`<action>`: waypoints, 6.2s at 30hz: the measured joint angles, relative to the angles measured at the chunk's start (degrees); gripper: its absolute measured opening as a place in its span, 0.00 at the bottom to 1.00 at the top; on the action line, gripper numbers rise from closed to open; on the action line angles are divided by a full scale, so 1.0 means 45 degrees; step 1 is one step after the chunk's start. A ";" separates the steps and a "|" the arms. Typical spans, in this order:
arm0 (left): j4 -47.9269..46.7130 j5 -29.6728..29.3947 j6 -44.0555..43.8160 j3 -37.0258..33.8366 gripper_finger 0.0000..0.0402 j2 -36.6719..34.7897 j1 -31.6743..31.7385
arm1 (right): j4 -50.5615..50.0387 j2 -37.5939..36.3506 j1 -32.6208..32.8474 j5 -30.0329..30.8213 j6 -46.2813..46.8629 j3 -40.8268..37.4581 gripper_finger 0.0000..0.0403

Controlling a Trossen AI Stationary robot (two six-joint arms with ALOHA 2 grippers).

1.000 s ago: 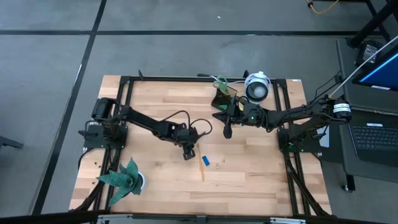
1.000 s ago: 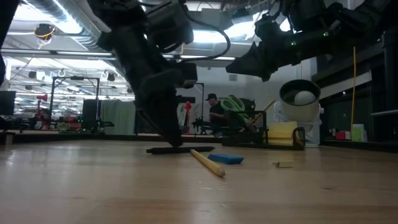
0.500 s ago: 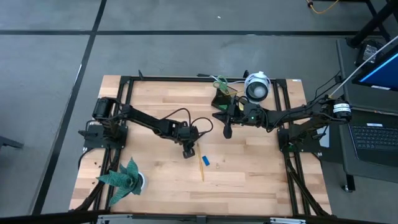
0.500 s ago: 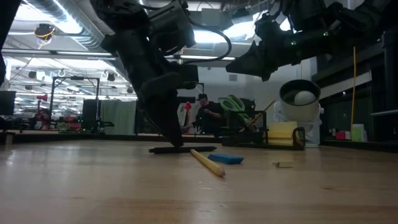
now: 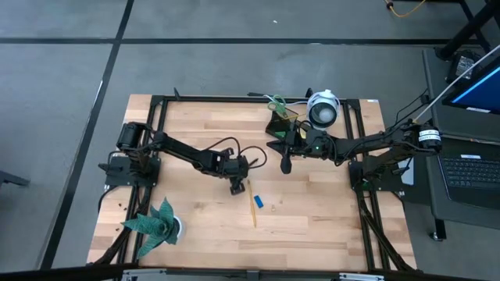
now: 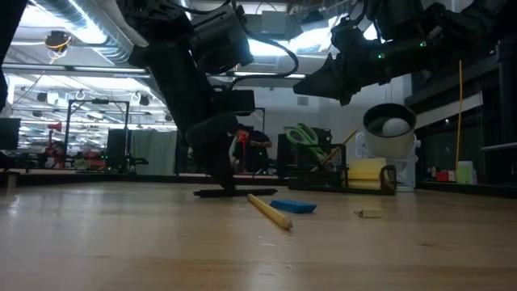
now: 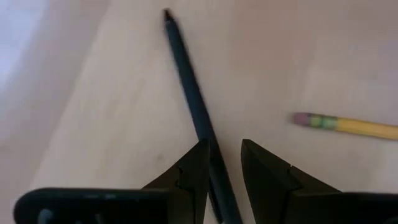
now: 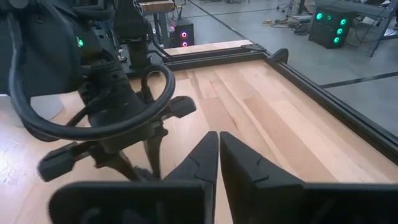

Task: Pick and place office supplies into organizer
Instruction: Put the black pen into the metal mesh desk organizer

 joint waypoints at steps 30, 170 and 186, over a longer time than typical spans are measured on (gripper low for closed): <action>-0.0107 -0.2031 0.1846 -0.0055 0.30 -0.0471 -0.0545 | -0.0010 0.0000 0.0001 0.0000 -0.0311 0.0000 0.06; 1.0692 0.6089 0.7422 -0.4185 0.07 -0.5751 0.3602 | -0.0826 0.0845 0.0326 -0.1198 -0.2592 0.2764 0.18; 1.0681 0.6111 0.7429 -0.4188 0.07 -0.5751 0.3597 | -0.0059 0.0835 0.0326 -0.1283 -0.2619 0.2764 0.26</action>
